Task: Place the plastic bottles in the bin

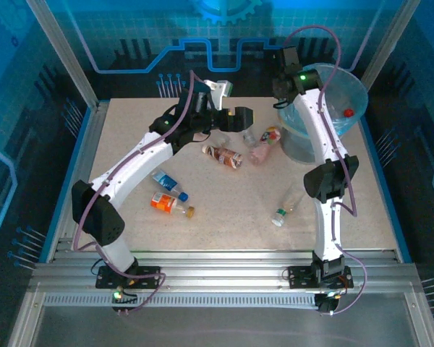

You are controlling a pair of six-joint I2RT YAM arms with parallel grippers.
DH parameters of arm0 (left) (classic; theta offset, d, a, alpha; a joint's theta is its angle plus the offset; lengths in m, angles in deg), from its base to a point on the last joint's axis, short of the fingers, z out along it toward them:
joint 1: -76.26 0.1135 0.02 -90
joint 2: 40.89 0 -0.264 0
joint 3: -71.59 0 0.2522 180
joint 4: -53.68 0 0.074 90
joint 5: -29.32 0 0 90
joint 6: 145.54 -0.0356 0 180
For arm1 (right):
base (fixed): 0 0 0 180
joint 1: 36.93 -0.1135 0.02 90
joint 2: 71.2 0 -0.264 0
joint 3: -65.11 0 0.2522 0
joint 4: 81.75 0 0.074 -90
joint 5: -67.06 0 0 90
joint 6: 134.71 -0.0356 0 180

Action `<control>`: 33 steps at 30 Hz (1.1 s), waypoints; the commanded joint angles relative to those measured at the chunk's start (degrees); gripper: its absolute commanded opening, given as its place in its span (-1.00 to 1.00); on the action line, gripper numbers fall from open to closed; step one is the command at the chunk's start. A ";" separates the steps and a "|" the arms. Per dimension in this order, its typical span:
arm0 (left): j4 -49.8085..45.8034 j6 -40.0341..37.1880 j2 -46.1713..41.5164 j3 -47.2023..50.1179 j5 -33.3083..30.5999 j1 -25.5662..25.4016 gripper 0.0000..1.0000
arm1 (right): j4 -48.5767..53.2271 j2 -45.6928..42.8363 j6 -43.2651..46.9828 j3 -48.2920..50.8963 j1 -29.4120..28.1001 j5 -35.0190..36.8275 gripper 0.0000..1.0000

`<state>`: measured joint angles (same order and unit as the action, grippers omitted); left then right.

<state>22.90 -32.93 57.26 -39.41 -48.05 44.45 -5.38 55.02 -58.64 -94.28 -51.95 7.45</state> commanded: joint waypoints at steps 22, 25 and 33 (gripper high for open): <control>0.49 0.60 -2.61 1.26 -1.61 0.37 0.91 | 0.37 1.37 -1.65 -0.94 2.13 -11.53 -0.90; 0.45 0.60 -2.96 1.35 -1.90 0.38 0.91 | -1.14 0.50 -0.96 -0.23 1.52 -13.52 -0.91; 0.23 0.59 -4.43 2.38 -2.77 0.37 0.91 | -4.41 -1.82 0.22 2.37 -0.13 -18.71 -0.95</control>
<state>22.68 -32.93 55.51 -38.05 -49.54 44.45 -7.74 55.15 -58.62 -93.45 -50.56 -5.86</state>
